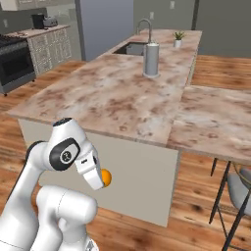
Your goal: Place the cold items (eggplant and orange) from the fridge in one tupperware on the dining counter. Place the warm items (hot dog and kebab skewer) in the stove area in another tupperware.
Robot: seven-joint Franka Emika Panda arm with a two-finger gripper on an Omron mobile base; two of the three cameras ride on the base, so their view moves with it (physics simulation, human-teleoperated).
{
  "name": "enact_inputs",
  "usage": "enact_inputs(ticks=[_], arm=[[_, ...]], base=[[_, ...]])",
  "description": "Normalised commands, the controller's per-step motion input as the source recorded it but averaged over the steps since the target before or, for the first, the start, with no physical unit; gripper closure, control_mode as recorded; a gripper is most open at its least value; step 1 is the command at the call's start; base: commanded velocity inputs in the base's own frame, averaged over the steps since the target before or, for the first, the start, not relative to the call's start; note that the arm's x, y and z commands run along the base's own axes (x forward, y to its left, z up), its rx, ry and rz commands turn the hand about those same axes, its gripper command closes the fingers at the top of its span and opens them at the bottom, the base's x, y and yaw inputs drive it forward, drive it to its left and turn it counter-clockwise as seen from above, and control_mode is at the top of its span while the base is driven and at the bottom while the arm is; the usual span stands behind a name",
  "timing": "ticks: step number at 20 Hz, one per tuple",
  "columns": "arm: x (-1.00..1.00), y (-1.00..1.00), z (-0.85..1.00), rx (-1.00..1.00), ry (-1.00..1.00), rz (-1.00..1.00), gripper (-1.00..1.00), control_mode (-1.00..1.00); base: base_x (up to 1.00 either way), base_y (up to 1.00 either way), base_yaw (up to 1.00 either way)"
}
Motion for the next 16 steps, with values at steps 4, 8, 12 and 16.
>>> enact_inputs(ticks=[4,8,12,16], arm=[[0.00,0.00,0.00,0.00,0.00,0.00,1.00,1.00],[0.00,0.00,0.00,0.00,0.00,0.00,1.00,1.00],[0.00,0.00,0.00,0.00,0.00,0.00,1.00,1.00],[0.00,0.00,0.00,0.00,0.00,0.00,1.00,1.00]], base=[[0.00,-1.00,0.00],[0.00,-1.00,0.00],[0.00,-1.00,0.00],[0.00,-1.00,0.00]])
